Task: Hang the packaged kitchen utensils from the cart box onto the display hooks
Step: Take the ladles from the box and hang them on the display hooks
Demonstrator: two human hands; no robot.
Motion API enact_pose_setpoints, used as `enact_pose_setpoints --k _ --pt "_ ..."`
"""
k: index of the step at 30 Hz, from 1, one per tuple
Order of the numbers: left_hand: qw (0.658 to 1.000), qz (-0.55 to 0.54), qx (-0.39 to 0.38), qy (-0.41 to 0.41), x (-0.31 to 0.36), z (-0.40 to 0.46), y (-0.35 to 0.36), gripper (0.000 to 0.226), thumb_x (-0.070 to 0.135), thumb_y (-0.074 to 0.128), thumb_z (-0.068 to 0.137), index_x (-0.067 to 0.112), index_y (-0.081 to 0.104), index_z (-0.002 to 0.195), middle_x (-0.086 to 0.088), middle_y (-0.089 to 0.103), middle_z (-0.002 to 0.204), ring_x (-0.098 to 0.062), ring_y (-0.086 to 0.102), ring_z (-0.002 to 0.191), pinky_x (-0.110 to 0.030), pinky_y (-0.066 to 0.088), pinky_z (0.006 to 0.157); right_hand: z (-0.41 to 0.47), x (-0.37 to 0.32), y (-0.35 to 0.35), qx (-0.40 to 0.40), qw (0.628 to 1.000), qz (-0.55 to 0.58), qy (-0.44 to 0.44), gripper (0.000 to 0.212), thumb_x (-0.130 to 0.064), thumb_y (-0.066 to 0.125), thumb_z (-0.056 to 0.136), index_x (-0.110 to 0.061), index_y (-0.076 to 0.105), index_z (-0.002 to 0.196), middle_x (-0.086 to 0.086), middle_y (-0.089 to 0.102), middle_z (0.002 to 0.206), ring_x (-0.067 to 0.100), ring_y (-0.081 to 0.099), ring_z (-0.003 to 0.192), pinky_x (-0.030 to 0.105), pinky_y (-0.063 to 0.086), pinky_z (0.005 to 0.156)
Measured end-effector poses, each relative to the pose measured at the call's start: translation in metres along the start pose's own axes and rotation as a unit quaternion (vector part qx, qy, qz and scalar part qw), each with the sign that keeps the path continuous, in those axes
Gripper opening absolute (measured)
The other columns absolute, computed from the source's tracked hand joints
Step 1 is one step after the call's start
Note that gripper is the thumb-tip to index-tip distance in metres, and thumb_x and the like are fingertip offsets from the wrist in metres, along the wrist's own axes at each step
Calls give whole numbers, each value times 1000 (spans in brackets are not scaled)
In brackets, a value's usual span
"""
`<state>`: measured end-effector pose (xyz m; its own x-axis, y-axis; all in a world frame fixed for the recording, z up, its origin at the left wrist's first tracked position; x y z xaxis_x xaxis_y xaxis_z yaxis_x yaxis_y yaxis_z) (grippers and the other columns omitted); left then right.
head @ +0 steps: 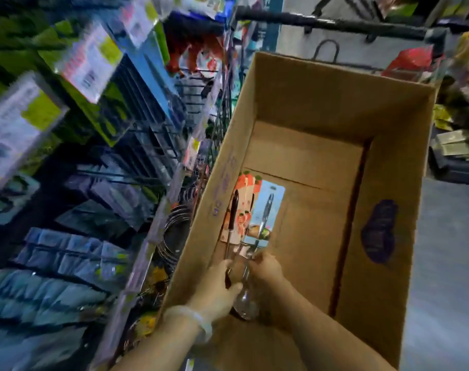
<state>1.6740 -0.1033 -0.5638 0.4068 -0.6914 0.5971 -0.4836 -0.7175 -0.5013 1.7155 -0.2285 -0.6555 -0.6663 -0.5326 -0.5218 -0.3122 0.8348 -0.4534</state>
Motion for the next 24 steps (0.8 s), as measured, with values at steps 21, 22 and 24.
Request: enact_pose_setpoints --k 21,22,24 --pt "986 -153 -44 -42 18 54 8 61 14 75 74 20 48 128 5 61 109 -18 59 107 -34 49 93 -2 -53 -60 -4 976 196 -99 30 -13 63 88 -12 51 60 13 62 72 24 61 68 37 54 67" --pt "984 -173 -20 -31 21 55 7 56 9 76 72 20 52 121 8 62 100 -16 60 99 -32 50 88 -6 -63 -64 -1 971 211 -116 32 -12 62 88 -11 50 59 11 59 66 21 58 61 36 53 65" --pt "983 -183 24 -7 25 56 1 45 4 76 70 24 57 105 13 62 89 -10 61 88 -23 48 76 -9 -76 -68 -4 963 233 -137 30 -15 63 88 -10 50 61 6 55 59 15 53 54 33 54 64"
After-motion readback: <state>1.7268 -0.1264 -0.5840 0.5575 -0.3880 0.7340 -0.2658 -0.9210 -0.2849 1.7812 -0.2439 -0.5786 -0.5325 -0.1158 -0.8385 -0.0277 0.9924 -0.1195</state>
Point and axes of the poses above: each hand's wrist, its own z-axis towards the middle knuckle, its own y-axis out of the palm, x = y × z, the point moved 1 cm from there along z, towards the middle knuckle
